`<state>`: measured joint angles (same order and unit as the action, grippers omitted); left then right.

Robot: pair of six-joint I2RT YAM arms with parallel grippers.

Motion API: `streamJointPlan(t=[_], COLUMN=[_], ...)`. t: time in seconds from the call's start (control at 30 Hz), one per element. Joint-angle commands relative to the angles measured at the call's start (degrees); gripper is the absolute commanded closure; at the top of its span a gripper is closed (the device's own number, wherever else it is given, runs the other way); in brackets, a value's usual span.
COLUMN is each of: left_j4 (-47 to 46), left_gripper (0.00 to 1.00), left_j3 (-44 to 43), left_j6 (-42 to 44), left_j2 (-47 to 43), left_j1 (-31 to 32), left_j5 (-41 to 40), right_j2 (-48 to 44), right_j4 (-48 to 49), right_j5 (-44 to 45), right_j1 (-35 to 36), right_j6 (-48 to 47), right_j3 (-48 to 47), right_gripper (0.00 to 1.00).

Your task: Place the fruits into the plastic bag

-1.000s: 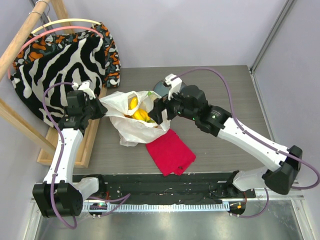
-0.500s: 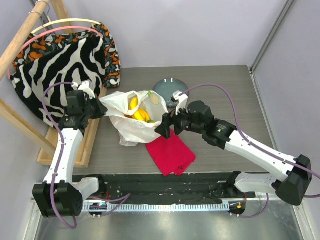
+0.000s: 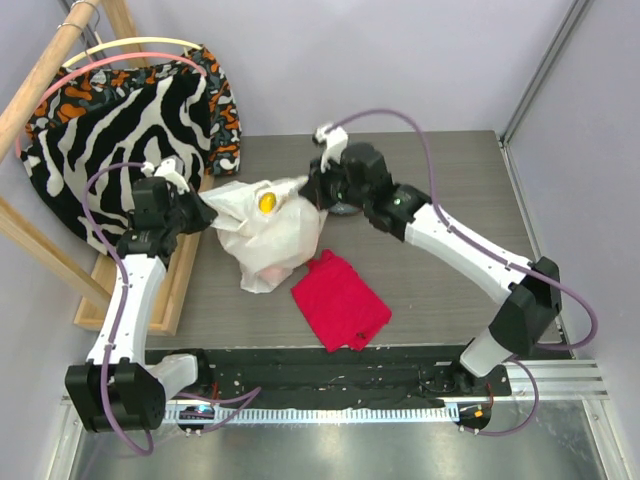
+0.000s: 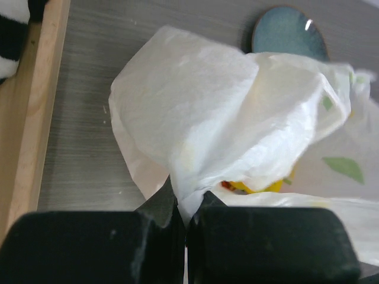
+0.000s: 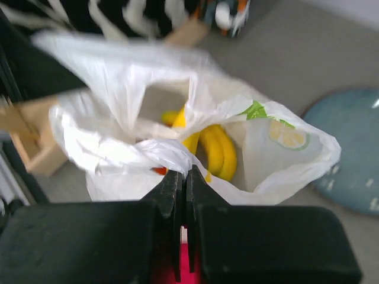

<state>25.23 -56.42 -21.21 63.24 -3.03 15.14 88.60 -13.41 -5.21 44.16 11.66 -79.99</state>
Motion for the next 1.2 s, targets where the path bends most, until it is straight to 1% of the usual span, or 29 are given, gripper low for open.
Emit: streamJointPlan(t=[0.0,0.07,0.1,0.2,0.23,0.3,0.33,0.4,0.43,0.47,0.53,0.63,0.67,0.77,0.83,0.9,0.97,1.13,1.17], left_j4=[-3.79,-3.61,-3.61,-3.0,-2.48,0.58,1.65,3.76,3.94,3.95,2.02,-2.9,-4.91,-7.99,-8.79,-10.99,-14.14,-12.5,-11.01], left_gripper=[1.0,1.0,1.0,1.0,0.96,0.84,0.67,0.49,0.34,0.29,0.19,0.12,0.11,0.09,0.09,0.08,0.08,0.04,0.04], left_j3=[-6.06,-8.08,-8.35,-6.51,-5.64,-2.74,-1.86,0.43,0.96,1.57,1.93,1.32,0.88,-1.66,-4.48,-5.71,-6.33,-10.01,-10.63], left_j6=[-3.04,-3.4,-3.4,-3.31,-3.31,-2.61,-2.0,-0.25,0.2,0.47,0.73,0.82,0.91,2.75,5.55,7.32,9.78,17.68,19.96], left_j2=[-1.1,-2.85,-3.47,-5.85,-6.11,-6.2,-6.29,-6.73,-7.16,-7.86,-9.27,-9.19,-8.93,-7.61,-6.99,-6.99,-6.38,-0.5,2.12], left_j1=[0.04,0.04,0.04,0.13,0.13,0.13,0.13,0.04,0.04,0.04,0.13,0.13,0.3,1.87,2.5,5.04,5.92,9.17,9.61], left_j5=[0.77,-0.02,-0.11,0.59,1.29,3.31,3.76,3.32,3.06,2.88,3.32,5.95,6.22,6.22,4.38,3.06,2.18,-0.19,-0.89], right_j2=[2.8,4.82,5.27,6.32,6.32,5.89,5.45,3.53,2.73,2.03,0.1,-1.58,-1.93,-2.55,-2.64,-2.64,-2.55,-2.73,-2.73], right_j4=[2.95,2.42,2.34,2.34,2.51,2.51,2.68,3.47,3.74,4.09,4.79,5.23,5.32,5.59,5.5,5.5,5.59,5.67,5.59], right_j5=[0.38,-0.5,-0.59,-0.5,-0.5,-1.37,-1.9,-3.04,-3.66,-4.45,-5.51,-7.44,-7.97,-9.37,-9.82,-10.08,-10.43,-11.13,-11.22], right_j1=[-1.97,-2.33,-2.41,-3.2,-3.64,-4.78,-4.96,-5.05,-4.96,-5.05,-4.96,-4.96,-4.96,-4.96,-5.05,-5.05,-4.96,-5.05,-4.96], right_j6=[-6.99,-8.92,-9.37,-10.17,-9.91,-8.77,-8.76,-9.28,-9.37,-9.46,-9.81,-10.16,-10.08,-9.99,-9.9,-9.81,-9.64,-9.64,-9.73], right_j3=[-19.98,-26.15,-27.23,-27.07,-26.11,-22.25,-20.67,-15.66,-13.99,-11.19,-8.97,-6.24,-5.37,-4.31,-3.95,-3.69,-3.34,-2.81,-2.81], right_gripper=[0.99,0.99,0.99,0.99,0.99,0.99,0.99,0.99,0.99,0.99,0.99,0.99,0.99,0.99,0.99,0.99,0.99,0.99,0.99])
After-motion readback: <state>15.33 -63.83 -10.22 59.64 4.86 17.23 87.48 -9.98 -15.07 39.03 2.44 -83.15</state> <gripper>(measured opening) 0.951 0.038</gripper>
